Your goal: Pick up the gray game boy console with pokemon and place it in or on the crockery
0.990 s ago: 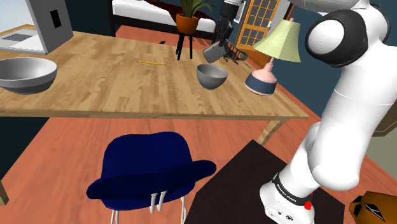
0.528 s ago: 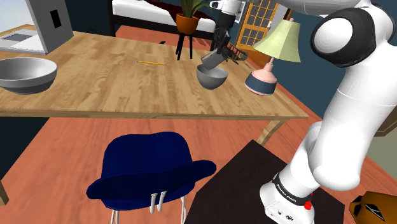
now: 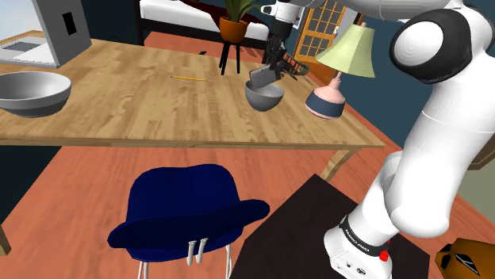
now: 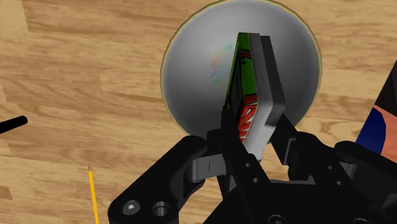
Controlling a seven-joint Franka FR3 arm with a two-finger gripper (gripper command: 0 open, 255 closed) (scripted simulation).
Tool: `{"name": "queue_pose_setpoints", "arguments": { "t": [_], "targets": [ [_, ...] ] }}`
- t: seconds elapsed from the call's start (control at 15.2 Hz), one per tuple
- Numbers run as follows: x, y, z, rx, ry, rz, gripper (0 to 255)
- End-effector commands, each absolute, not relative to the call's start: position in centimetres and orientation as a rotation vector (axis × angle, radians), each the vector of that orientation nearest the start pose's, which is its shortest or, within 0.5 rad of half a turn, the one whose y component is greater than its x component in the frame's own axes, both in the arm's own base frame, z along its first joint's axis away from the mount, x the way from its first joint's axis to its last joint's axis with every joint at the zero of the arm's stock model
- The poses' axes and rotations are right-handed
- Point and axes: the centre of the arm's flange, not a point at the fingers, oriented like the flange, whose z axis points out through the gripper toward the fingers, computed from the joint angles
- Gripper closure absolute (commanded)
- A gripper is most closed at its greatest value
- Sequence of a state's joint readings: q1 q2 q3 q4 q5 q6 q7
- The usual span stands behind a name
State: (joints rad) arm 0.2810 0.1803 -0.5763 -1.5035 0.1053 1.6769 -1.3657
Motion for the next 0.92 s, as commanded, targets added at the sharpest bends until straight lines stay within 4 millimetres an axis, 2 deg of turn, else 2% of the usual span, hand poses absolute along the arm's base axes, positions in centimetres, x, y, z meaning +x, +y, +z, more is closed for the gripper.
{"name": "queue_pose_setpoints", "arguments": {
  "t": [0.0, 0.07, 0.4, 0.66, 0.86],
  "targets": [
    [59.4, -14.0, 57.6, -2.713, -1.606, -0.032, 255],
    [59.4, -14.0, 57.6, -2.713, -1.606, -0.032, 0],
    [59.4, -14.0, 57.6, -2.713, -1.606, -0.032, 0],
    [59.3, -14.0, 62.6, -2.713, -1.606, -0.032, 0],
    [59.3, -14.0, 62.6, -2.713, -1.606, -0.032, 0]
  ]
}}
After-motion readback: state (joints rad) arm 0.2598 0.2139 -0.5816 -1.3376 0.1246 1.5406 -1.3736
